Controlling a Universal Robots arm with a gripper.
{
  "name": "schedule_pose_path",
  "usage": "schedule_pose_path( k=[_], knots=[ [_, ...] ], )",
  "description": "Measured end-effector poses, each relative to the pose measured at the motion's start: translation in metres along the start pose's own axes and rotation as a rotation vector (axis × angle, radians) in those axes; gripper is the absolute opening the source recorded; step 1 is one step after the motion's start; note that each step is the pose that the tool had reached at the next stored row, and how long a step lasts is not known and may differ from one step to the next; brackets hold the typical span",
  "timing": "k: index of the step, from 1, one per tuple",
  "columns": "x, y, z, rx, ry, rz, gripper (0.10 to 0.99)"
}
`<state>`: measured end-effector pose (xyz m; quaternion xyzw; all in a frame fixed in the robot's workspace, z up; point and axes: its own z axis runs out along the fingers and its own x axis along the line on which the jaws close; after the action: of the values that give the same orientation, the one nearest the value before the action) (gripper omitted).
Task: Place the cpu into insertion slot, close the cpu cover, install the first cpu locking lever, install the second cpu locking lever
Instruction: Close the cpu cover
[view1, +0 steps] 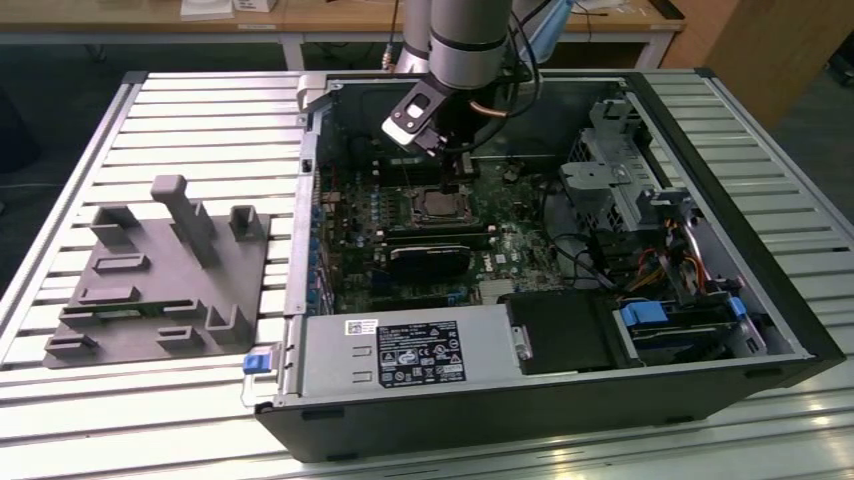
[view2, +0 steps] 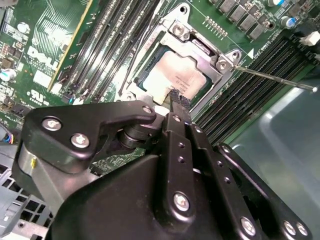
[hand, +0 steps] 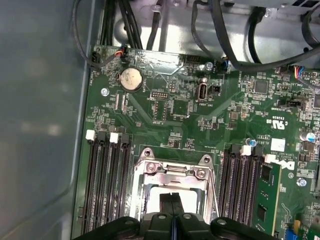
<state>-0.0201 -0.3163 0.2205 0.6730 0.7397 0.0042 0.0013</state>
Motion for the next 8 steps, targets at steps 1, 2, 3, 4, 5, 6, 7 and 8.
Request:
schedule_pose_path(
  k=[1,2,3,4,5,6,7,8],
  knots=[
    [0.0,0.0,0.0,0.0,0.0002,-0.016,0.106],
    [0.0,0.0,0.0,0.0,0.0003,-0.033,0.106],
    [0.0,0.0,0.0,0.0,0.0004,-0.051,0.106],
    [0.0,-0.0001,0.0001,0.0,0.0007,-0.069,0.106],
    [0.0,-0.0001,0.0,0.0,0.0008,-0.087,0.106],
    [0.0,-0.0001,0.0,0.0,0.0008,-0.105,0.106],
    [0.0,-0.0001,0.0,0.0,0.001,-0.123,0.106],
    [0.0,-0.0001,0.0001,0.0,0.0012,-0.141,0.106]
  ],
)
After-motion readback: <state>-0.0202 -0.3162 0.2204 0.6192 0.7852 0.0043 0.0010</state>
